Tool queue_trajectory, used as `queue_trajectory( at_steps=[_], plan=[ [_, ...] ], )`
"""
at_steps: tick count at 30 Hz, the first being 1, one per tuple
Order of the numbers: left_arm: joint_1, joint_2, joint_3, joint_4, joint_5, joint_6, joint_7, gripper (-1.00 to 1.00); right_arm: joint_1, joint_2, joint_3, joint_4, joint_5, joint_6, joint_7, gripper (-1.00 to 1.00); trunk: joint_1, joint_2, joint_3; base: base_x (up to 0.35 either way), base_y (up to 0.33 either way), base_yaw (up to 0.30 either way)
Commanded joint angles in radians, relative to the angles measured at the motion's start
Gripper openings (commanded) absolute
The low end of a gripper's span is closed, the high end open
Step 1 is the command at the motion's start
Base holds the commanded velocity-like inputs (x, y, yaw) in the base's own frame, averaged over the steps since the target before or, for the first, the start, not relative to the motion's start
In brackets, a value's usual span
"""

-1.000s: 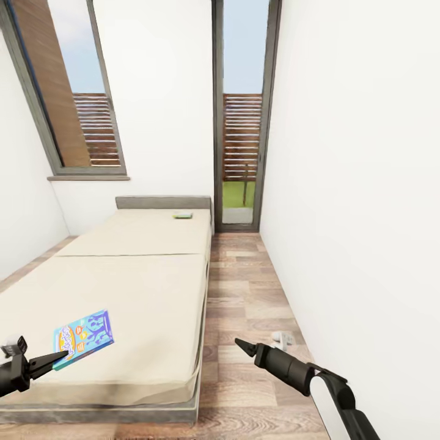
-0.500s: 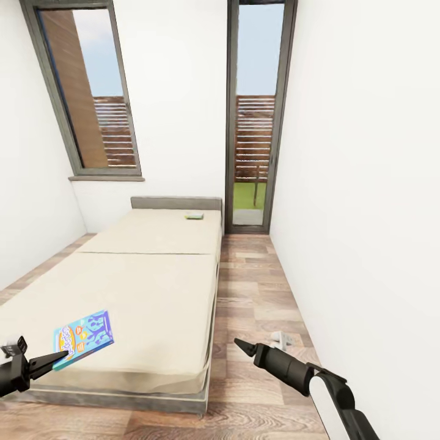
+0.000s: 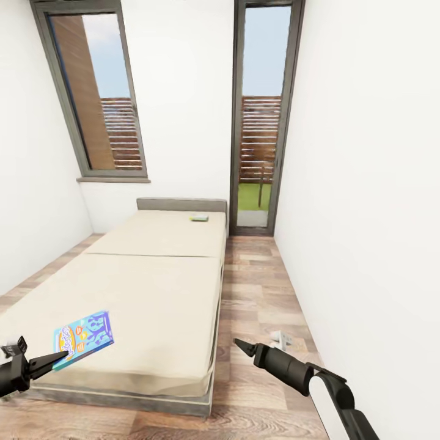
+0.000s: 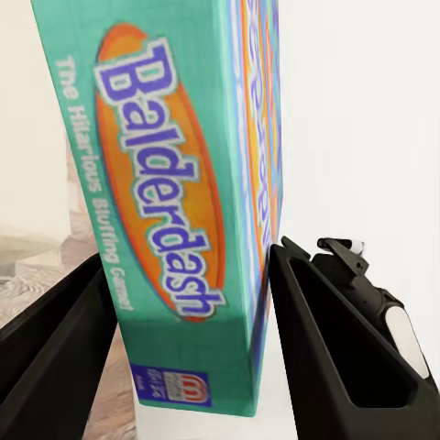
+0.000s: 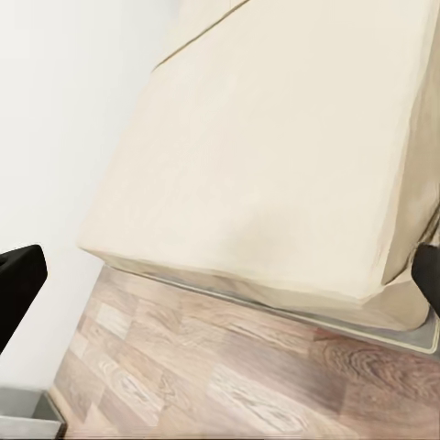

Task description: Put all the toys in the child's room - the three board games (two on the bed and one on the table), the two jigsaw puzzles on the table, and the tennis ball on the table - inside the toy box on the table in the child's room.

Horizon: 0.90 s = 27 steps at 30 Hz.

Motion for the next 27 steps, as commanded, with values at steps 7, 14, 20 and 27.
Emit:
queue_trajectory(
  at_steps=[7,14,20,27],
  plan=[
    [-0.001,0.000,0.000,0.000,-0.003,0.011,-0.004,-1.00,0.000,0.001,-0.001,-0.001,-0.001,0.012,0.001,1.00,-0.027,0.049,0.021,0.000,0.000,0.272],
    [-0.001,0.000,0.000,0.000,-0.003,0.011,-0.004,-1.00,0.000,0.001,0.000,-0.001,0.000,0.013,0.000,1.00,-0.054,0.098,0.043,0.000,0.000,0.289],
    [-0.001,0.000,0.000,0.000,-0.003,0.010,-0.004,-1.00,0.000,0.001,0.000,0.000,0.000,0.013,0.000,1.00,-0.077,0.140,0.062,0.000,0.000,0.290],
    [-0.001,0.000,0.000,0.000,-0.003,0.009,-0.004,-1.00,0.000,0.001,0.000,0.000,0.001,0.013,0.000,1.00,-0.104,0.189,0.084,0.000,0.000,0.291]
  ],
)
